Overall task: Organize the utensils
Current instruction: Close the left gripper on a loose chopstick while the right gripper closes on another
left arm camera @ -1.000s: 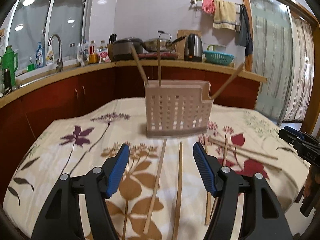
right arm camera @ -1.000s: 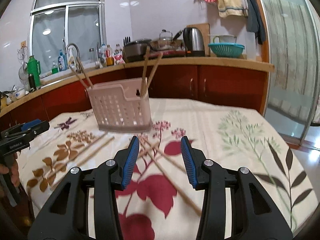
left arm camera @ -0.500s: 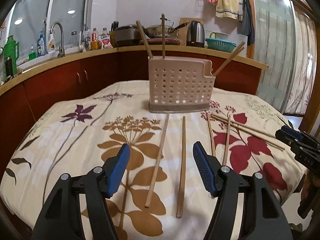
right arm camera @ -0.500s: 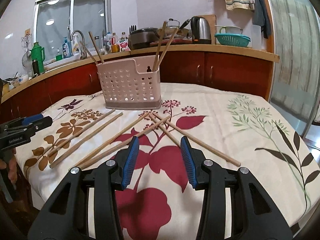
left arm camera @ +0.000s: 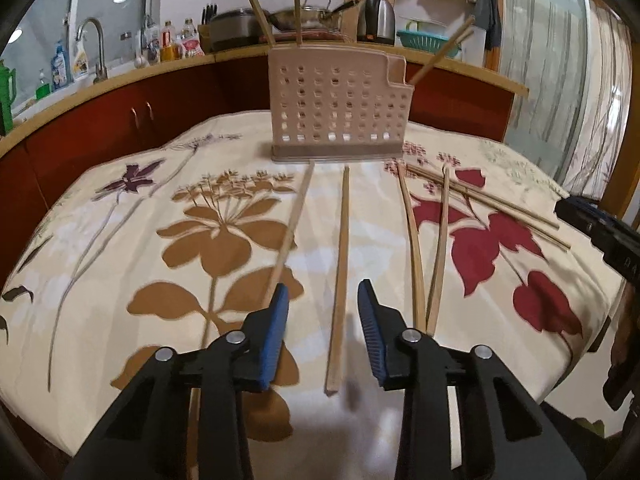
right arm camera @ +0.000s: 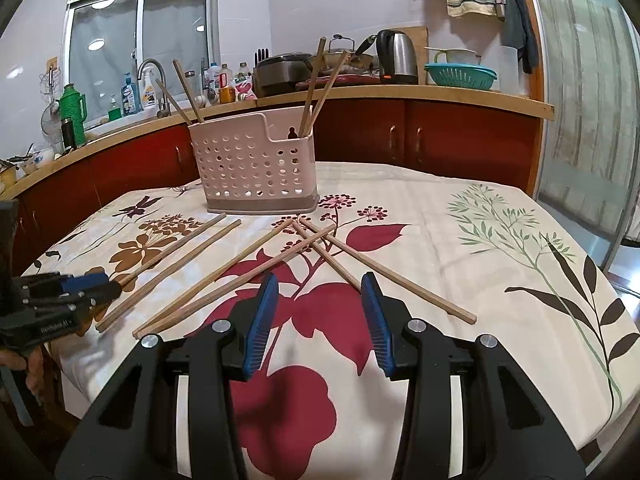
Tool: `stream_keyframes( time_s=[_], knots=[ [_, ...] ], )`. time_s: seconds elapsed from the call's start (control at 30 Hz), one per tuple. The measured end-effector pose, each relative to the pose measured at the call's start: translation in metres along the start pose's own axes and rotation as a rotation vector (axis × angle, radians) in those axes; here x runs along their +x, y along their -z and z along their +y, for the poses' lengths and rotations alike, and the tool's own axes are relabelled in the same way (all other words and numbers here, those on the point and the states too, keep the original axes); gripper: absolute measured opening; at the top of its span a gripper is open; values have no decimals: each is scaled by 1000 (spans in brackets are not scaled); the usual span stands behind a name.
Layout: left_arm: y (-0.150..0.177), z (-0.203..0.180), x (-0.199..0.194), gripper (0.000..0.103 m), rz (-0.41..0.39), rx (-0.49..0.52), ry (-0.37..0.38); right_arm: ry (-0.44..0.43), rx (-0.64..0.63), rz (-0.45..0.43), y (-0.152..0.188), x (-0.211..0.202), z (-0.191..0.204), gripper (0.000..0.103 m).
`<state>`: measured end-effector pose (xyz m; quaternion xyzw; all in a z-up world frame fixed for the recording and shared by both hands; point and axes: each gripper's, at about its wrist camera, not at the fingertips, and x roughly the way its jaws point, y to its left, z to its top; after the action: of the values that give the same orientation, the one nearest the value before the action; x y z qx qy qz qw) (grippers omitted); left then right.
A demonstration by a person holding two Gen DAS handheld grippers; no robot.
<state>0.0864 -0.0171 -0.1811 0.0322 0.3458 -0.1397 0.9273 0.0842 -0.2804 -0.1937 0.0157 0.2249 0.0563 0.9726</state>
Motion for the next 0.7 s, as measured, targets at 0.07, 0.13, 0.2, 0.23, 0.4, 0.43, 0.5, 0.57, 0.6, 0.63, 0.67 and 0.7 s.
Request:
stream_keyframes(
  time_s=[0.07,0.13,0.2,0.23,0.4,0.43,0.5,0.57,0.6,0.63,0.67,0.7],
  knots=[
    [3,-2,3,33,19,2,6,4,3,3,1,0,-2,42],
    [6,-5,7,32,41,8,14,10,5,8,2,2,-5,42],
    [9,-6,10,24,51,8,15,17,10,14,3,4,-8,42],
    [10,-6,9,20,49,10,15,21,14,18,4,5,-10,42],
    [10,-8,9,7,50,23,22,42,30,47,9,12,-22,42],
    [11,-9,8,7,48,25,22,48,30,51,10,13,-24,42],
    [10,-9,6,7,41,31,20,65,28,61,11,17,-29,42],
    [9,-10,3,7,31,40,16,82,32,78,12,21,-35,42],
    [9,-10,2,7,27,41,15,88,36,84,13,23,-37,42],
    [8,-10,1,7,25,42,14,95,40,90,14,24,-40,42],
    [8,-10,1,7,26,41,14,100,43,99,14,26,-42,42],
    [7,-9,1,7,26,38,14,107,44,112,15,29,-44,42]
  ],
)
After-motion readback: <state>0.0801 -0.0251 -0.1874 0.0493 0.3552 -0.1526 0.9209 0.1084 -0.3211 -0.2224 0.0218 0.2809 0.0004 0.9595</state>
